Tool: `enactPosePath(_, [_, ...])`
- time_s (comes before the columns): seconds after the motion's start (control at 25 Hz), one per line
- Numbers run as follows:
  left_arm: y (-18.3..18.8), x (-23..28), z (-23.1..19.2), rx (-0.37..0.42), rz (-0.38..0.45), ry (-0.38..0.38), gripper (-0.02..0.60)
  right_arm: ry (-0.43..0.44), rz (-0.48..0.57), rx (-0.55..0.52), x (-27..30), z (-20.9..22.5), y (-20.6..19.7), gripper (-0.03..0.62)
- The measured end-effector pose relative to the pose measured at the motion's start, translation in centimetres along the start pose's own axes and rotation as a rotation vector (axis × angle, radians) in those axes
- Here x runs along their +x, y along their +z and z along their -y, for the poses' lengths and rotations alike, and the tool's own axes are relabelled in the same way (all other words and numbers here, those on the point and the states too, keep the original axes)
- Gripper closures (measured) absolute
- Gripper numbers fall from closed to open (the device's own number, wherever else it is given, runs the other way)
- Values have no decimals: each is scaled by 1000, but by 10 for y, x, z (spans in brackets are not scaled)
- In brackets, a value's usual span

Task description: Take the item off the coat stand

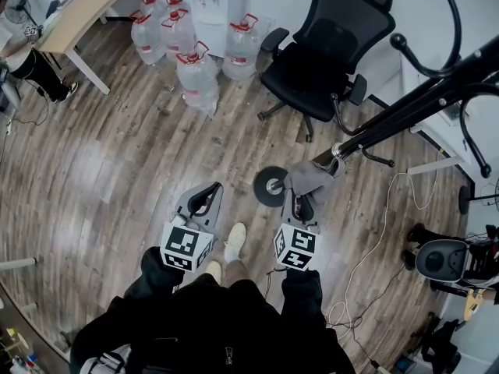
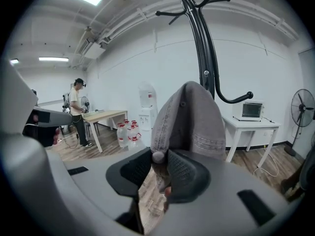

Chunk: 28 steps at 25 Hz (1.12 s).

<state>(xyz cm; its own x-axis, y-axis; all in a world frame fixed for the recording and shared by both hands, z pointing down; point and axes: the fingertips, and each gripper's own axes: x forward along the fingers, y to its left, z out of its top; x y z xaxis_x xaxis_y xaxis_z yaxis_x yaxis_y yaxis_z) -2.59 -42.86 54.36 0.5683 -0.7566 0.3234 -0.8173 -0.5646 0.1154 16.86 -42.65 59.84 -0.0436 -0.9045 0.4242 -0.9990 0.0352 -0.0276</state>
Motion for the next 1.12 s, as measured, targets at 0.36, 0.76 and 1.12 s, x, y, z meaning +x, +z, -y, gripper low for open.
enactPosePath(0.36, [0, -5, 5, 6, 15, -13, 554, 20, 6, 6, -9, -3, -2, 493])
enactPosePath(0.76, [21, -37, 9, 13, 59, -2, 554, 13, 64, -16, -42, -10, 29, 494])
enactPosePath(1.12, [36, -89, 11, 17, 123, 15, 554, -6, 143, -49, -89, -26, 58, 493])
